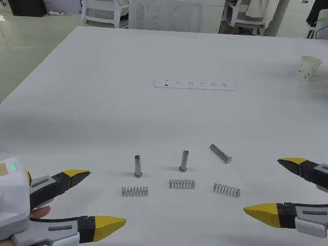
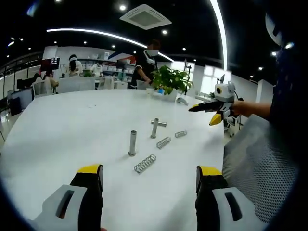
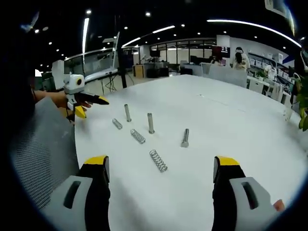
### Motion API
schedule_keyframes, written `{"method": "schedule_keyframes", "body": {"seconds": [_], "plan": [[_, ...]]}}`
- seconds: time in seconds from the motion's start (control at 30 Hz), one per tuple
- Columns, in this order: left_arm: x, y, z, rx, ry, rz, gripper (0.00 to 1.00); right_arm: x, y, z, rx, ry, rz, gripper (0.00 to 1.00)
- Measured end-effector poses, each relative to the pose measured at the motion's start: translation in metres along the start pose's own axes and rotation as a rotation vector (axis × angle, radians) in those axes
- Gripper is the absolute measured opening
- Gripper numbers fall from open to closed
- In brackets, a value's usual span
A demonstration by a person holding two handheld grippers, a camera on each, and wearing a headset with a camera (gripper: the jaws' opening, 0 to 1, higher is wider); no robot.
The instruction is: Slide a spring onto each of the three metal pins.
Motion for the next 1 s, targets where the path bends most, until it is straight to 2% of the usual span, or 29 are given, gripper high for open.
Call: {"method": "schedule_keyframes", "body": {"seconds": [1.0], "plan": [[-0.0005, -0.003, 0.0, 0.006, 0.002, -0.003, 0.74, 0.0017, -0.0047, 0.003, 0.019, 0.011, -0.01, 0.87]]}}
Point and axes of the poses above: the centre of the closed fingertips' face, and the gripper's own axes: z roughly forward along the fingers, x roughly to its left, y roughly out of its top, the point moved 1 cm from there along -z, roughly backward along the fingers, and after that the axes turned 5 degrees about -y, right-handed, at the moved point
